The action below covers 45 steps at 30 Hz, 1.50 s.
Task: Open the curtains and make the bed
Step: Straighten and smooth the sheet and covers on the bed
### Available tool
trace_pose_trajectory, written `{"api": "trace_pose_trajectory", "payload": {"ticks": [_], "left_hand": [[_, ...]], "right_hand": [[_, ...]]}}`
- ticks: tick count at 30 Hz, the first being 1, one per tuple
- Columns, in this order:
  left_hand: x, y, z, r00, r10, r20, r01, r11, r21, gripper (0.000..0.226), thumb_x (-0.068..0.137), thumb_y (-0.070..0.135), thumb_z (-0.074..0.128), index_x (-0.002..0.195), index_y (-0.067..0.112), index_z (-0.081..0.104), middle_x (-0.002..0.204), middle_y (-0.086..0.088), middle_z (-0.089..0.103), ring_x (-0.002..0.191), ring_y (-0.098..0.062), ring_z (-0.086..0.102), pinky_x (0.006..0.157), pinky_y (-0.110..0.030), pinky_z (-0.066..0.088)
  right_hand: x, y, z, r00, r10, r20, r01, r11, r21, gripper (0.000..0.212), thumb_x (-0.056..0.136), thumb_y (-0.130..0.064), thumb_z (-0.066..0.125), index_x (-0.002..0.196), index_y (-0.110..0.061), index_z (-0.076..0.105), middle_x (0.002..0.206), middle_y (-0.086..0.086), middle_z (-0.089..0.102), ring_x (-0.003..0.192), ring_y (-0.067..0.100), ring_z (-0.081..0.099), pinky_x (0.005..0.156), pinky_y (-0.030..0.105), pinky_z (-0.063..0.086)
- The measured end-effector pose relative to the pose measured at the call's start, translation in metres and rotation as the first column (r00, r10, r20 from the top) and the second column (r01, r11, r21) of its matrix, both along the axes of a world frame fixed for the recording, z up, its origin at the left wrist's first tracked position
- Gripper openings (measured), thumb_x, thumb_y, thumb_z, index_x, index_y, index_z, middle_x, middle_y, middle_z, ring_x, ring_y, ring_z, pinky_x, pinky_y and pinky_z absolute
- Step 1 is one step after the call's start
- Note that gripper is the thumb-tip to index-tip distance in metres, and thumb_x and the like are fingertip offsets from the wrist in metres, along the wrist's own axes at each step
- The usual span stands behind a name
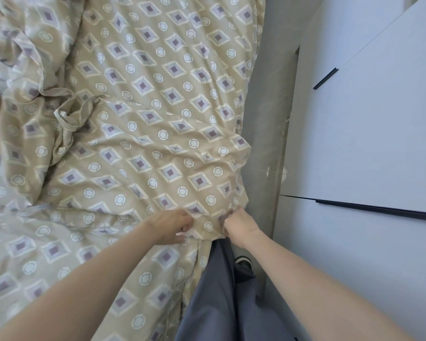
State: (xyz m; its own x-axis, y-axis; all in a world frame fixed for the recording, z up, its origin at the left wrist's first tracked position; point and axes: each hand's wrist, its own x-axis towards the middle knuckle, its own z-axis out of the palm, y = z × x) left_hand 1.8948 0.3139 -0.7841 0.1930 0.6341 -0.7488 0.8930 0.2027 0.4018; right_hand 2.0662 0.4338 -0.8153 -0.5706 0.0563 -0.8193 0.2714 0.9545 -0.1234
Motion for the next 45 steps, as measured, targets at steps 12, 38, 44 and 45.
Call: {"api": "trace_pose_trajectory", "payload": {"ticks": [12,38,44,45], "left_hand": [[-0.050,0.086,0.019,0.781,0.622,0.056,-0.582,0.693,0.425,0.026,0.102,0.027,0.033,0.110,0.014,0.054,0.112,-0.002,0.052,0.089,-0.027,0.058,0.068,-0.034,0.042],[-0.103,0.190,0.013,0.748,0.496,-0.440,-0.303,0.846,0.438,0.023,0.091,-0.001,0.049,0.112,0.007,0.045,0.109,-0.012,0.050,0.089,-0.037,0.060,0.060,-0.036,0.034],[-0.091,0.203,0.001,0.701,0.643,-0.309,-0.458,0.737,0.496,0.025,0.090,-0.004,0.047,0.112,0.007,0.046,0.116,-0.012,0.046,0.084,-0.036,0.059,0.060,-0.038,0.035],[-0.089,0.202,0.001,0.683,0.688,-0.244,-0.512,0.691,0.510,0.027,0.088,-0.007,0.044,0.112,0.006,0.047,0.118,-0.013,0.044,0.083,-0.036,0.057,0.062,-0.038,0.035]], "right_hand": [[-0.063,0.098,0.026,0.299,-0.678,-0.671,0.813,0.550,-0.194,0.014,0.088,0.002,0.042,0.097,-0.007,0.046,0.107,0.006,0.045,0.095,0.021,0.045,0.068,0.027,0.036],[-0.072,0.204,0.006,0.660,-0.702,-0.267,0.746,0.653,0.129,0.027,0.091,-0.019,0.053,0.114,-0.005,0.057,0.122,0.019,0.051,0.113,0.037,0.050,0.086,0.038,0.046],[-0.073,0.218,-0.020,0.153,-0.963,-0.222,0.985,0.166,-0.037,0.029,0.084,-0.009,0.049,0.113,-0.008,0.049,0.113,0.019,0.061,0.100,0.037,0.063,0.085,0.040,0.053],[-0.076,0.216,-0.026,0.004,-0.987,-0.163,0.996,0.019,-0.089,0.037,0.085,-0.010,0.049,0.121,-0.009,0.045,0.118,0.017,0.060,0.099,0.033,0.063,0.085,0.040,0.054]]}}
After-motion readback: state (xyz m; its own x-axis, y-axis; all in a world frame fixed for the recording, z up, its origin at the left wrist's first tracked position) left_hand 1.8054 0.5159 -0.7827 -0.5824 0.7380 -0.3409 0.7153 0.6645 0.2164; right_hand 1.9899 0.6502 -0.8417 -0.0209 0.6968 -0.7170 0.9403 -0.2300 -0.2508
